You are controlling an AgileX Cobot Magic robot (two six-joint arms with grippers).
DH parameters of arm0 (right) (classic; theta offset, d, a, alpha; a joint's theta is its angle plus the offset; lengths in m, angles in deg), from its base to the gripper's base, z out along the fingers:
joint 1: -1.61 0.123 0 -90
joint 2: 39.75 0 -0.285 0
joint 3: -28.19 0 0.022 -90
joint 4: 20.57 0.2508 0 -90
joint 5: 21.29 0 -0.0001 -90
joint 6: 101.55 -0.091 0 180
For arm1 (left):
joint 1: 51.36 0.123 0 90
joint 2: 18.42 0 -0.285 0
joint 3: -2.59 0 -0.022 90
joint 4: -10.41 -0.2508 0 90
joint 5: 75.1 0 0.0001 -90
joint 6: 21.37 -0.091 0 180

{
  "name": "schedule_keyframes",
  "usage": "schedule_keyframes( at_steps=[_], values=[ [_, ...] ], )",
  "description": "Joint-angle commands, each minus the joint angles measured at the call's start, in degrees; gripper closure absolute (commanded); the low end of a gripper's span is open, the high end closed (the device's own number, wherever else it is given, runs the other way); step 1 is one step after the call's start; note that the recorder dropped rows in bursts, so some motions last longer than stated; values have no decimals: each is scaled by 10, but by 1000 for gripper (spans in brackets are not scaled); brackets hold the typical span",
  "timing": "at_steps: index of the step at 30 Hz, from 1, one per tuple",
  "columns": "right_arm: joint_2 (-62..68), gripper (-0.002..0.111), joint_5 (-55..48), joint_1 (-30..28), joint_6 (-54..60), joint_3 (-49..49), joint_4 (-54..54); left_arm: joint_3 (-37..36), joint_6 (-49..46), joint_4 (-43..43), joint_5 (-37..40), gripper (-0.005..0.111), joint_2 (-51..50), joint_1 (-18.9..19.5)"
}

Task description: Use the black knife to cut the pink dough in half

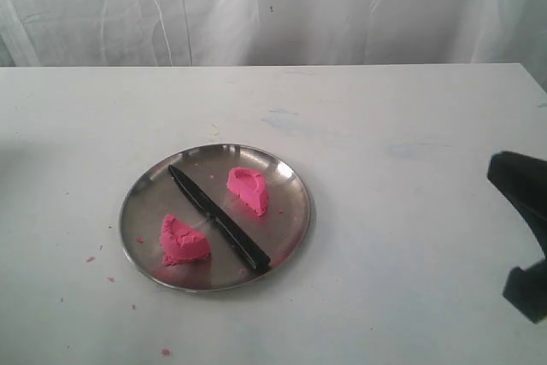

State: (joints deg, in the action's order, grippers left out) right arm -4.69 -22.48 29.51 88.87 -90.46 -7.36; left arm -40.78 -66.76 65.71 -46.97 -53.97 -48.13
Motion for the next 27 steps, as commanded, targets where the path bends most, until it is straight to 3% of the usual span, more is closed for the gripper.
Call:
schedule_keyframes(
  at_steps=[1, 12, 27],
  values=[
    [-61, 108, -15, -42, -32, 58, -7, -2, 4, 7, 4, 107, 4, 1],
    [-203, 108, -67, -142, -61, 159, -17, -2, 4, 7, 4, 107, 4, 1],
    [-243, 108, -139, -151, -62, 159, -21, -2, 4, 7, 4, 107, 4, 1]
  ],
)
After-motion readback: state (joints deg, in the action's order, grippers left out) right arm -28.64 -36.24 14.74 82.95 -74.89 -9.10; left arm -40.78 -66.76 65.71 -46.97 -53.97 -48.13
